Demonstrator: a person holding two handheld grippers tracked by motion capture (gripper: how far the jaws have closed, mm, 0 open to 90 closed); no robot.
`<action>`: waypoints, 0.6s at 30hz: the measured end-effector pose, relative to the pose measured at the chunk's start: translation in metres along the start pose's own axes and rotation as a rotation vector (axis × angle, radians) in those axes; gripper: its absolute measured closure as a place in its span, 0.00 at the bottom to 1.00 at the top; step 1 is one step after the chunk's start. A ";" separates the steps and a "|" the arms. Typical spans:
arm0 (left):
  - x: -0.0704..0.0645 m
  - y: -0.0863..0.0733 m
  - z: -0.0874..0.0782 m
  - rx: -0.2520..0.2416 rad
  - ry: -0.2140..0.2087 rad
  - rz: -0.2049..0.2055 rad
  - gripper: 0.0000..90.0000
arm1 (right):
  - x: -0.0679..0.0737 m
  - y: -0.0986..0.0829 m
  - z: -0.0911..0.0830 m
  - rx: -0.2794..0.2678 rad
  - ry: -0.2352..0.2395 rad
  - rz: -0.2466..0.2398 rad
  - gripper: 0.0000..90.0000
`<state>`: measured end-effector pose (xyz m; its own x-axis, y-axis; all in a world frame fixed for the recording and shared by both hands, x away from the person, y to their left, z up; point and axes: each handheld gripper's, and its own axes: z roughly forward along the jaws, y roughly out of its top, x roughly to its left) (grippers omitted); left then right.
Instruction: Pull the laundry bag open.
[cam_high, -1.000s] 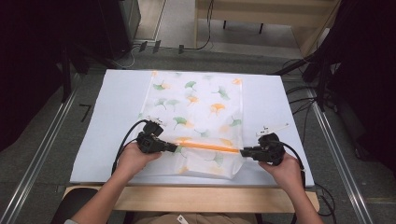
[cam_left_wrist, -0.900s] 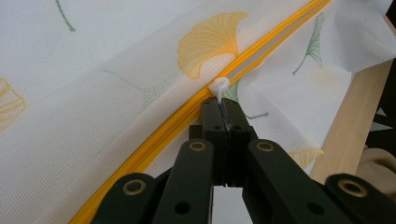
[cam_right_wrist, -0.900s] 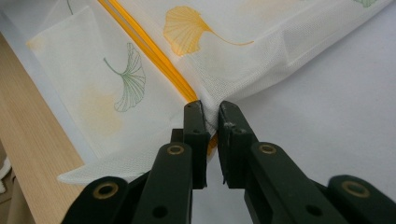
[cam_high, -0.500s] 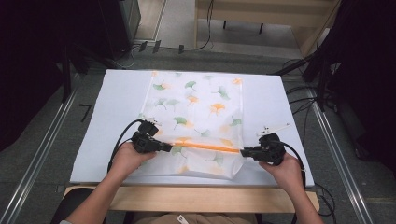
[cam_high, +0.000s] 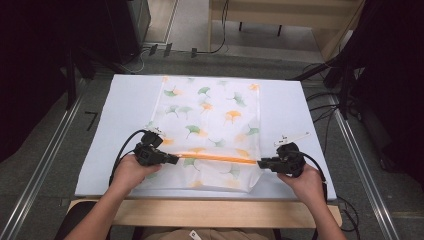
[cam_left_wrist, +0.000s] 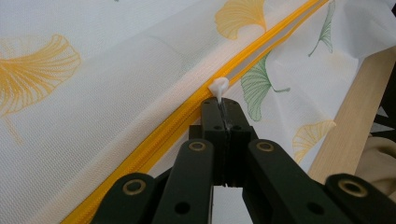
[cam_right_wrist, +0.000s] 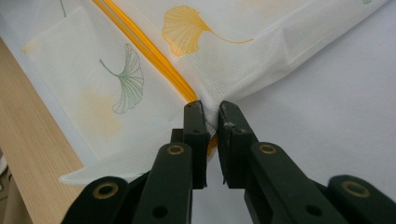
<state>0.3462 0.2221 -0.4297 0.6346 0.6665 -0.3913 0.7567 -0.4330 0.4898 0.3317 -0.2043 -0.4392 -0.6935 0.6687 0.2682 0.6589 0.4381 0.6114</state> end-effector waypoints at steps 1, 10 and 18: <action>0.000 0.000 0.000 0.001 0.000 0.000 1.00 | 0.000 0.000 0.000 -0.001 0.001 0.000 0.94; 0.001 -0.001 0.003 0.002 0.005 0.005 1.00 | 0.000 0.000 0.001 0.004 -0.001 -0.001 0.94; 0.001 -0.001 0.002 0.001 0.008 0.004 1.00 | 0.000 0.000 0.001 0.007 -0.002 0.000 0.94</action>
<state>0.3466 0.2215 -0.4323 0.6364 0.6695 -0.3831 0.7542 -0.4362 0.4908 0.3315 -0.2036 -0.4395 -0.6931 0.6697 0.2668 0.6608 0.4423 0.6064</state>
